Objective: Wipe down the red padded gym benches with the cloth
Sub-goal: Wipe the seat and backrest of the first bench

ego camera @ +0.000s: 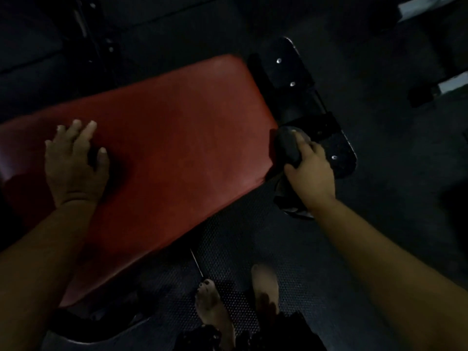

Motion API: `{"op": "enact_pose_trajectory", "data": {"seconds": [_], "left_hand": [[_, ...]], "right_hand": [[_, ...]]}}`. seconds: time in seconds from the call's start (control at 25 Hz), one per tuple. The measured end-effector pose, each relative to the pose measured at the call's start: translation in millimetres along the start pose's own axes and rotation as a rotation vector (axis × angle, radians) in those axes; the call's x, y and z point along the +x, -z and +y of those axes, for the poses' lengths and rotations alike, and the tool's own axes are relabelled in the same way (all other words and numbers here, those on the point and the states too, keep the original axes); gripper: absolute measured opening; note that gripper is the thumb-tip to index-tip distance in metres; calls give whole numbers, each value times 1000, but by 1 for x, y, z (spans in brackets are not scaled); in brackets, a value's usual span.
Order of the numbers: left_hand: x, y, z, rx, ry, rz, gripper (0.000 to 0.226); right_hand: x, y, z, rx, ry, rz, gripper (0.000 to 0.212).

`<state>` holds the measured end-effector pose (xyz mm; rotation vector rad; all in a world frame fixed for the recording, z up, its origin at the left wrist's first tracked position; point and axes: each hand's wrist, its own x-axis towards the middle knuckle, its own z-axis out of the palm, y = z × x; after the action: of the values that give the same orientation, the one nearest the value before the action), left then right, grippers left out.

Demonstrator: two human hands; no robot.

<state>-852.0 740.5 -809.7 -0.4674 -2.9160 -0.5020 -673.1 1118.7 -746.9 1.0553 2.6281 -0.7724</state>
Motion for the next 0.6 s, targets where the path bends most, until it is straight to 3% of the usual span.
{"op": "enact_pose_trajectory", "data": {"seconds": [0.08,0.28,0.44,0.6], "left_hand": [[1,11,25,-24,-144,13,51],[-41,15,81,25,-342,-296,66],[-65,7,69,-10,-271,-322,58],[-65,6,71,-57,-264,-274,54]], "right_hand": [[9,-2,1,85,-45,-13,71],[-10,-17,-1,456,-337,13,69],[-71,-57,-19,756,-456,78,73],[-129,-114,-52,1021,-533,-112,72]]}}
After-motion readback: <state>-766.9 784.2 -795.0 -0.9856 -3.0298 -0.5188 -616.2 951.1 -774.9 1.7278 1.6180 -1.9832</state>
